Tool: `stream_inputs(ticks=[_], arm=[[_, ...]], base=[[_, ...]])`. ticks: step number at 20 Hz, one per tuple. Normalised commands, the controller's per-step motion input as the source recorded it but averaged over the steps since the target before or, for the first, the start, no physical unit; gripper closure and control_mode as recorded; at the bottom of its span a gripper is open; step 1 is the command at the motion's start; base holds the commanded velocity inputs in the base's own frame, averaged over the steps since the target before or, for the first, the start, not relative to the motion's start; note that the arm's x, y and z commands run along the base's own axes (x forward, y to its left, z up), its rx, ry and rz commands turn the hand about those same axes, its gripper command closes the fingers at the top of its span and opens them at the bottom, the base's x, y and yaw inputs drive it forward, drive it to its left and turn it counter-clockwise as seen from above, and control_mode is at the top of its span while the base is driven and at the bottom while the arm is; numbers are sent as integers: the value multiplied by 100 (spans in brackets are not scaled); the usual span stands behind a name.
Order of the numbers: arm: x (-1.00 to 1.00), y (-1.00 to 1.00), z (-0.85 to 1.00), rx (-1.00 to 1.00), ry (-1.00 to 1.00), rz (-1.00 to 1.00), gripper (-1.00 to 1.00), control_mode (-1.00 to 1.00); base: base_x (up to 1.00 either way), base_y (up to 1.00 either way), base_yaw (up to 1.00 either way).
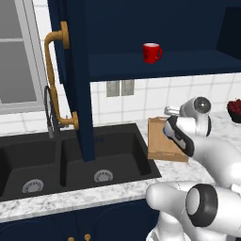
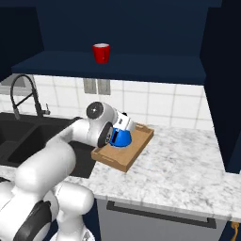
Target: Pick the kettle from the counter and place it on the tray. Then pick the mug from the cabinet and place it on the tray. Then close the cabinet doors.
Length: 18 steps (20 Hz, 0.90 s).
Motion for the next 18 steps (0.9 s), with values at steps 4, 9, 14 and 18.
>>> stream_inputs(ticks=[4,9,14,18], arm=[[43,0,-9,-7,-8,0,100,-100],[43,0,-20,-8,-2,0,100,-100],[27,0,-26,-8,0,0,100,-100],[24,0,-17,-7,0,0,100,-100]], base=[[0,0,0],[0,0,0],[0,0,0],[0,0,0]])
